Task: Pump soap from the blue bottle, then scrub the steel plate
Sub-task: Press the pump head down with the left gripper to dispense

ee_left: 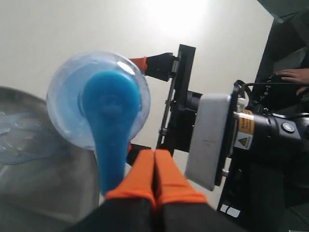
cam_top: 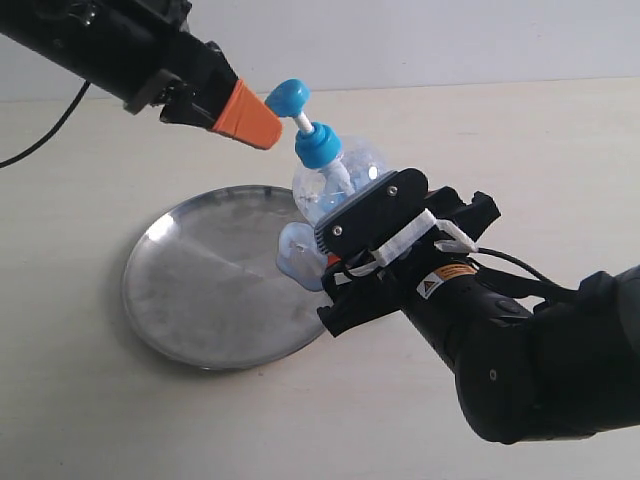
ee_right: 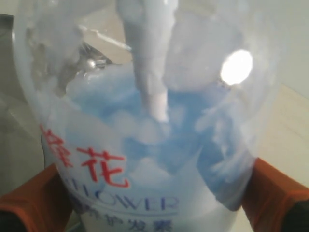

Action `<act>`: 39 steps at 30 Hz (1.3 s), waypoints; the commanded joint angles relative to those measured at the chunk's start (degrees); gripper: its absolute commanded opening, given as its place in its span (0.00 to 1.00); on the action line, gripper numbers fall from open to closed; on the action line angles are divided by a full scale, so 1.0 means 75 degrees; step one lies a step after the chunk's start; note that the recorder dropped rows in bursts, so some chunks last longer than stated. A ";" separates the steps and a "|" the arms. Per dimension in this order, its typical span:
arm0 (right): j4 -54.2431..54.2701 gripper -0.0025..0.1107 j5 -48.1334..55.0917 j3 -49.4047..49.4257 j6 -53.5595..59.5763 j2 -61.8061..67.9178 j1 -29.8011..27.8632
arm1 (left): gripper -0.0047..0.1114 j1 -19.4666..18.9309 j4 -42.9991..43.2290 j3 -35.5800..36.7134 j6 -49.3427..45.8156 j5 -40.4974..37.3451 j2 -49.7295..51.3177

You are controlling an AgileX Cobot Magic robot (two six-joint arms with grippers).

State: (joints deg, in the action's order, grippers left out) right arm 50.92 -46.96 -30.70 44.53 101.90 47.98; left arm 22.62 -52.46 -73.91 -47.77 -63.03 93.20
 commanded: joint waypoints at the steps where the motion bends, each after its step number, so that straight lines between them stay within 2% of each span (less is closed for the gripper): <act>1: -0.0200 0.02 -0.0376 -0.0058 -0.0028 -0.0140 0.0001 | 0.04 0.0044 0.0241 -0.0005 0.0029 0.0419 0.0090; 5: -0.0184 0.02 -0.0373 -0.0058 -0.0028 -0.0140 0.0001 | 0.04 0.0044 0.0618 -0.0005 0.0228 0.0788 0.0090; 14: -0.0184 0.02 -0.0373 -0.0058 -0.0028 -0.0140 0.0001 | 0.04 0.0044 0.0568 -0.0005 0.0223 0.0821 -0.0117; 20: -0.0218 0.02 -0.0373 -0.0058 -0.0028 -0.0140 0.0001 | 0.04 0.0044 -0.0196 -0.0030 -0.0209 0.0294 -0.0583; 25: -0.0218 0.02 -0.0373 -0.0058 -0.0028 -0.0140 0.0001 | 0.04 0.0044 -0.0315 -0.0030 -0.0323 0.0646 -0.0874; 28: -0.0217 0.02 -0.0373 -0.0058 -0.0041 -0.0140 0.0001 | 0.04 0.0044 -0.0290 -0.0030 -0.0323 0.1063 -0.0794; 39: -0.0249 0.02 -0.0359 -0.0058 -0.0033 -0.0140 0.0001 | 0.04 0.0044 -0.0451 -0.0030 -0.0340 0.1345 -0.0155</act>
State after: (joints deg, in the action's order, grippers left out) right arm 50.69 -46.85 -30.70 44.42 101.90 47.98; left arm 22.62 -54.77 -73.91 -50.09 -53.86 91.48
